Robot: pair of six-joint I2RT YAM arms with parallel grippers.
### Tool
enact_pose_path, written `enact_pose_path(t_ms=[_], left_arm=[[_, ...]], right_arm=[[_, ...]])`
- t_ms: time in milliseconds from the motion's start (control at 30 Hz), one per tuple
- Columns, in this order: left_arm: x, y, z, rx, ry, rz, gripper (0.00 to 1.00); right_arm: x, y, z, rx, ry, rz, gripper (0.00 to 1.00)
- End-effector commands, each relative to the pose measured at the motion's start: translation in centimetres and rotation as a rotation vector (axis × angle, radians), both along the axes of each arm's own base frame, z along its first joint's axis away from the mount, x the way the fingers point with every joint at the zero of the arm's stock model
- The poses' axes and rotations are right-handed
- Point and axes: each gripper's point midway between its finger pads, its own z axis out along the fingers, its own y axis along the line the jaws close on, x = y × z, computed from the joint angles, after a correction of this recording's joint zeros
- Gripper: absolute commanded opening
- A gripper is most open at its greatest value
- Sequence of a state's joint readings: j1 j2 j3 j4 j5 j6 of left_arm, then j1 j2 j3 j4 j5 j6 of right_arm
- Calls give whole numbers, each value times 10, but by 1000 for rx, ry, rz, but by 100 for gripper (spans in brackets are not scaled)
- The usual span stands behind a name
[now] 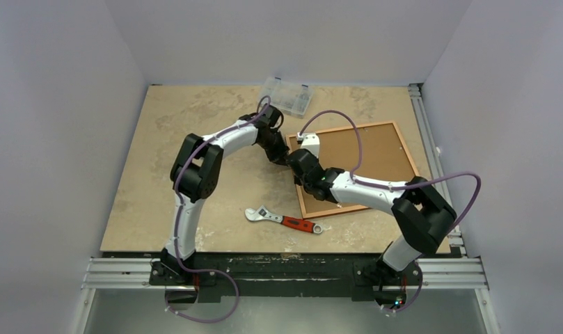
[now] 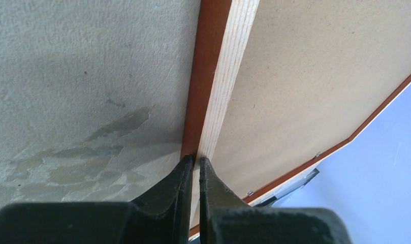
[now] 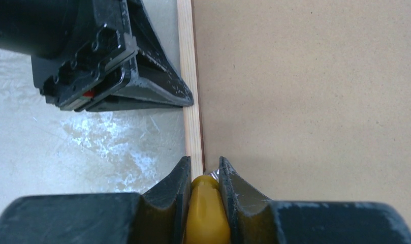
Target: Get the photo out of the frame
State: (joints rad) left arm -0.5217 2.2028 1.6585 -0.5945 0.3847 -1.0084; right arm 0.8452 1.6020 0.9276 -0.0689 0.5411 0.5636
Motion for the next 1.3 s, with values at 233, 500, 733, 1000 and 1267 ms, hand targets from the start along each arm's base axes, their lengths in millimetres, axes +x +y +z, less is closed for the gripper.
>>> enact_pose_path(t_ms=[233,500,733,1000,1267], left_arm=[[10,-1,-19,101,-39,6,0],[8,-3,-20,131,-58,-9,1],[8,-3,-19,144,-65,-12,1],[7,-4,-18,137,-74,-42,1],[5,-10,-7,76,-161,-153,8]], right_arm=[[-36,-20,-14,-162,106,13,0],[-48,-21,-20,-235,234,22,0],[-57,-24,-20,-277,312,20,0],[-62,-42,15,-244,239,-9,0],[-82,-55,44,-34,150,5,0]])
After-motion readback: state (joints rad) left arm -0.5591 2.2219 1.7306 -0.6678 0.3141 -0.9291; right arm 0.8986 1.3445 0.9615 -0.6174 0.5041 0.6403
